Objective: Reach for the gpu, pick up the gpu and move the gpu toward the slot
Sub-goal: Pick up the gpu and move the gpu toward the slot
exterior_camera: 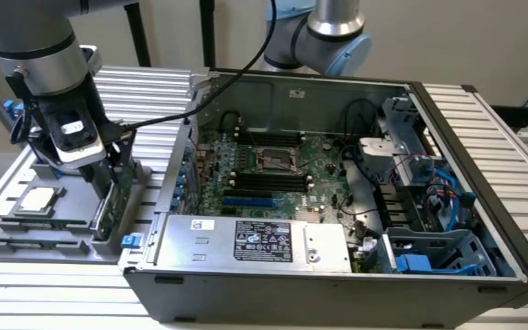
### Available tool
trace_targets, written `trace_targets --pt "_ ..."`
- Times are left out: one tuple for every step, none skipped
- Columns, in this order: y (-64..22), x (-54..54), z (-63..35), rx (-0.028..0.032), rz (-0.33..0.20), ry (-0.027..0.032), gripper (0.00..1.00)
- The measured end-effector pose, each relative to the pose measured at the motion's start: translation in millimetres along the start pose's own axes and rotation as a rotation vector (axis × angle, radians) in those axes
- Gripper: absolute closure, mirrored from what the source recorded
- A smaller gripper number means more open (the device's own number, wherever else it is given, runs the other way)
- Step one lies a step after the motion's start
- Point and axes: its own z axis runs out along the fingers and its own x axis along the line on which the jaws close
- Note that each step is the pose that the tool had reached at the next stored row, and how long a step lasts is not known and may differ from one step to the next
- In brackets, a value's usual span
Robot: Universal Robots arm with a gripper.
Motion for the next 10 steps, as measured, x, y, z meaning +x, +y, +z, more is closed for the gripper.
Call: trace_targets --pt "-0.1 0.0 1.8 0.0 0.0 -0.0001 0.52" --pt "-0.1 -0.1 3.5 0.0 0.0 -0.0001 0.52" --pt "-0.2 -0.1 5.4 -0.0001 0.0 -0.0001 0.52" --pt "-0.2 -0.1 7.3 -0.0001 0.0 -0.0002 0.52" --pt "-0.3 -0.2 9.0 -0.0001 0.0 -0.0001 0.52" --pt "-0.4 -0.2 10.8 0.0 0.0 0.0 0.52" --pt "-0.4 -0.3 12.8 0.0 0.0 -0.0001 0.52" --pt "-0.5 -0.4 14.5 -0.0001 0.0 -0.0001 0.52" --pt "-0.5 -0.5 16.3 -0.0001 0.0 -0.0002 0.52" --pt "-0.6 -0.6 18.1 -0.0001 0.0 -0.0002 0.52"
